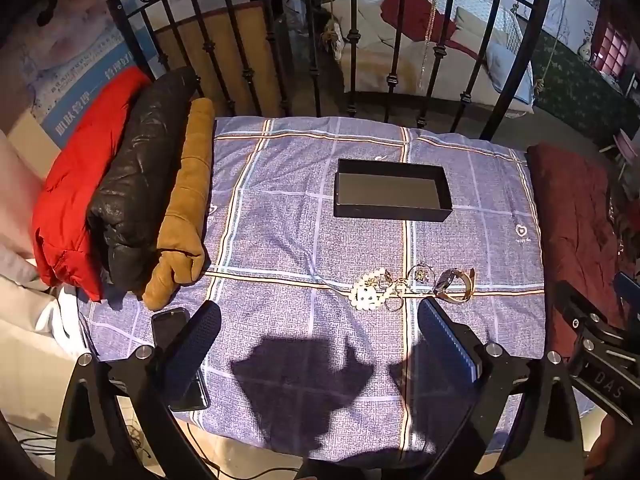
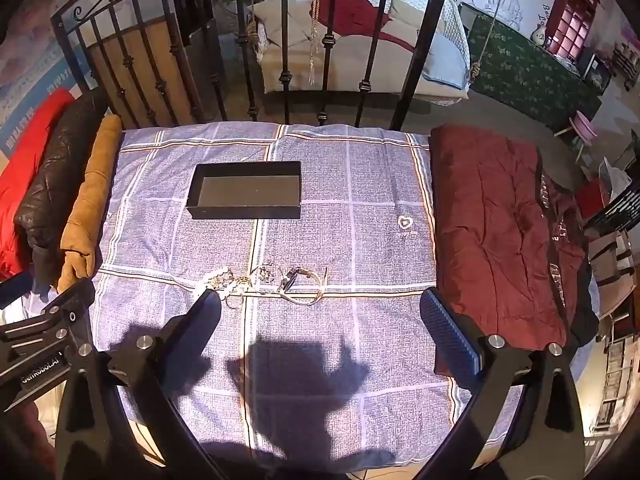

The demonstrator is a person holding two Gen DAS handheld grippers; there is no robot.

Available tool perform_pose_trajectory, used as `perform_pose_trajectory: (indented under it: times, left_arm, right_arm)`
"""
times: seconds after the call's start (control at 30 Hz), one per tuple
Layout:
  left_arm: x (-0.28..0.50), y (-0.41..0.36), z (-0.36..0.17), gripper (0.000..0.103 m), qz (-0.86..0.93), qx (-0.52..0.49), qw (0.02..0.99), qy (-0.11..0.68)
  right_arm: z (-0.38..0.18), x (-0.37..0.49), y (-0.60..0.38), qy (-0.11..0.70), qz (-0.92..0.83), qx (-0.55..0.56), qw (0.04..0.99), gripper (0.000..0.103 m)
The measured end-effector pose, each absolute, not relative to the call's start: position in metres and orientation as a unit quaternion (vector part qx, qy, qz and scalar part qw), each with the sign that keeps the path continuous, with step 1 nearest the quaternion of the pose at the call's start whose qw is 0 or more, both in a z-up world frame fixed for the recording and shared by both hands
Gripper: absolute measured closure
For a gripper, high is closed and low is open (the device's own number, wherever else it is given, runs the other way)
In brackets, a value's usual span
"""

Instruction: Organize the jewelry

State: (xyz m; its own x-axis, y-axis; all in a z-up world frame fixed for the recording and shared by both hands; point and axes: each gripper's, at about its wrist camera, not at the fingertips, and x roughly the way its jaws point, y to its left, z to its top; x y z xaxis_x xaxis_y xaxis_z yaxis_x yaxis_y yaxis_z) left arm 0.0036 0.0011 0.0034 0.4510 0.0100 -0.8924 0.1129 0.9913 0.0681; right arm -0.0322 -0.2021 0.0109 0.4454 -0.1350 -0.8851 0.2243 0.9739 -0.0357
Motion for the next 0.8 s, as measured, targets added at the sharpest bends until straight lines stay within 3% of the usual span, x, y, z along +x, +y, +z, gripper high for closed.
perform_pose_trajectory:
  times: [0.8]
  left_arm:
    - [0.0030, -0.0006, 0.0021, 0.006, -0.033, 0.065, 0.848, 0.524]
  right_arm:
    - [0.0107, -0.0334, -0.2019, 0.518, -0.106, 0.038, 0.848, 0.005]
